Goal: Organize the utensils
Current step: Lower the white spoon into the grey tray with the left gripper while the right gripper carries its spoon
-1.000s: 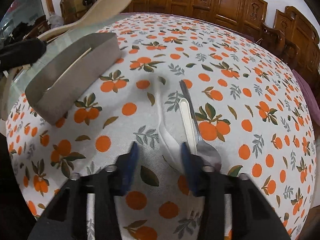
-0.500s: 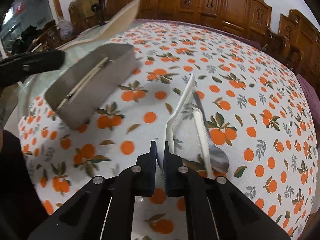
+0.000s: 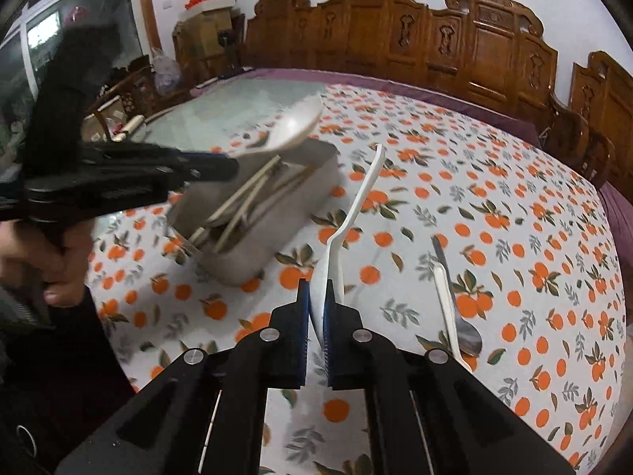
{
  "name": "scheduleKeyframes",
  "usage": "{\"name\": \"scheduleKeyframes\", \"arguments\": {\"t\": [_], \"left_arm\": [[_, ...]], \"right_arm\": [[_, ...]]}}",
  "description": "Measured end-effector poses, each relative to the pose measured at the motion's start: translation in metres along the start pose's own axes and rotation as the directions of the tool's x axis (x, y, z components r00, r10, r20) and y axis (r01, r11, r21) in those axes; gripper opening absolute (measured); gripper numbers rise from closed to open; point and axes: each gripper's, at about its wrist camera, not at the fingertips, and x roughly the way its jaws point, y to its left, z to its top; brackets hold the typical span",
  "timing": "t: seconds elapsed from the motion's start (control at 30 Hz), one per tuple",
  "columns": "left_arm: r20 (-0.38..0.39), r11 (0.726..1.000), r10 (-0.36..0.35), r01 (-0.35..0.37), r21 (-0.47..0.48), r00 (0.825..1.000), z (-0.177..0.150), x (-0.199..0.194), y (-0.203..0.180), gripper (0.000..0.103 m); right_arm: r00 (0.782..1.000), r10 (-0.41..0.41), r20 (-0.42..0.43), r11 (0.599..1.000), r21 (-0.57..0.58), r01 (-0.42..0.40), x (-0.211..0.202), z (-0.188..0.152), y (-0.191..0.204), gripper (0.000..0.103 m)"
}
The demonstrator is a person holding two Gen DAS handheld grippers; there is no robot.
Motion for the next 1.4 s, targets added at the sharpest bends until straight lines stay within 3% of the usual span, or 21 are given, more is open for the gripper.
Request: {"name": "scheduleKeyframes", "arguments": {"t": [0.33, 0.73, 1.17, 1.4], "left_arm": [[-0.099, 0.996, 0.072, -0.077, -0.049, 0.992, -0.008, 0.042, 0.038, 0.009], [-0.168, 0.992, 0.098, -0.111, -0.068, 0.981, -0.011, 0.069, 0.046, 0.009], [-0.107, 0.993, 0.079, -0.088, -0.082, 0.991, 0.002, 0.043, 0.052, 0.011], [-0.053, 0.991, 0.093, -0.097, -0.092, 0.994, 0.011, 0.021, 0.065, 0.021]], "right_arm": [[0.999, 0.033, 0.007, 0.999, -0.016, -0.033, 0.009, 0.009, 0.022, 0.007], [0.999, 0.041, -0.001, 0.999, -0.013, -0.041, 0.017, 0.013, 0.025, 0.007], [0.999, 0.050, 0.006, 0.999, -0.019, -0.050, 0.025, 0.030, 0.028, 0.007], [0.998, 0.070, 0.003, 0.997, -0.030, -0.070, 0.040, 0.042, 0.039, 0.007]]}}
